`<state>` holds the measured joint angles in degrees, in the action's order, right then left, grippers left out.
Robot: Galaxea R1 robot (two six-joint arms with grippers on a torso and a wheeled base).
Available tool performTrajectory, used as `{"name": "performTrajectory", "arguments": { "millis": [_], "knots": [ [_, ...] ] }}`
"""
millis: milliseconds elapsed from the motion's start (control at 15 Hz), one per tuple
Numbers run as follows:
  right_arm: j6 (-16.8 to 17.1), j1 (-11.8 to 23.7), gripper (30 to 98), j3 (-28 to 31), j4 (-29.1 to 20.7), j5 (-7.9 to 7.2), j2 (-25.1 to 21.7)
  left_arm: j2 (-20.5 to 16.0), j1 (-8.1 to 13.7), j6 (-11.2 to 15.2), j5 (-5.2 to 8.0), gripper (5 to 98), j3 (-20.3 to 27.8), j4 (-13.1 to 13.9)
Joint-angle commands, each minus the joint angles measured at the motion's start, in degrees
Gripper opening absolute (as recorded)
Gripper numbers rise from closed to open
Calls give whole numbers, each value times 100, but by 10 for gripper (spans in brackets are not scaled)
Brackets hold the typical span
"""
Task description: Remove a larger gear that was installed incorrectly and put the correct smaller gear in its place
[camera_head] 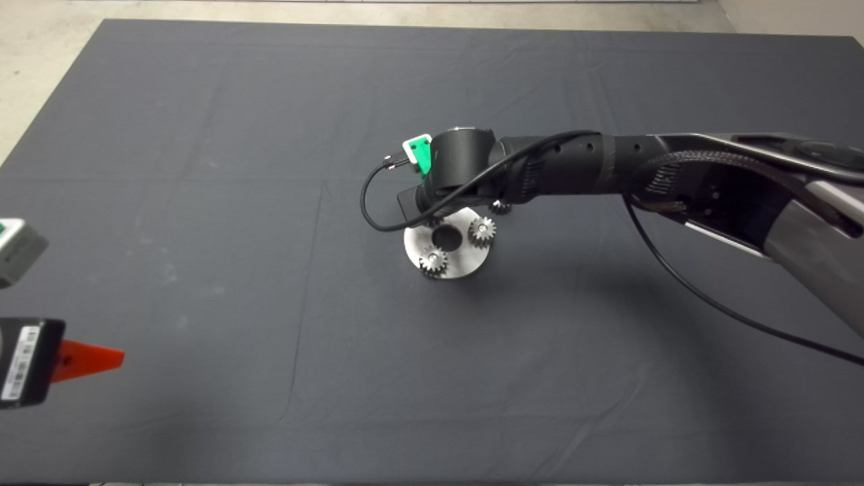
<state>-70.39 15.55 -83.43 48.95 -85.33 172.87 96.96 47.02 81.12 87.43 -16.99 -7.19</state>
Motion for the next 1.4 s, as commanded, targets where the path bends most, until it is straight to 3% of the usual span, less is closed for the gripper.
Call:
{"name": "performTrajectory", "arguments": {
  "millis": [0,800,1333],
  "knots": [
    [16,141,554,22,256,-106,-3,-50,71,-34,362,592,93,-97],
    [-10,-61,502,30,300,-115,-3,-41,71,-34,371,592,84,-98],
    [-36,-43,466,83,300,-220,-12,-15,71,-34,362,592,75,-98]
  ]
}}
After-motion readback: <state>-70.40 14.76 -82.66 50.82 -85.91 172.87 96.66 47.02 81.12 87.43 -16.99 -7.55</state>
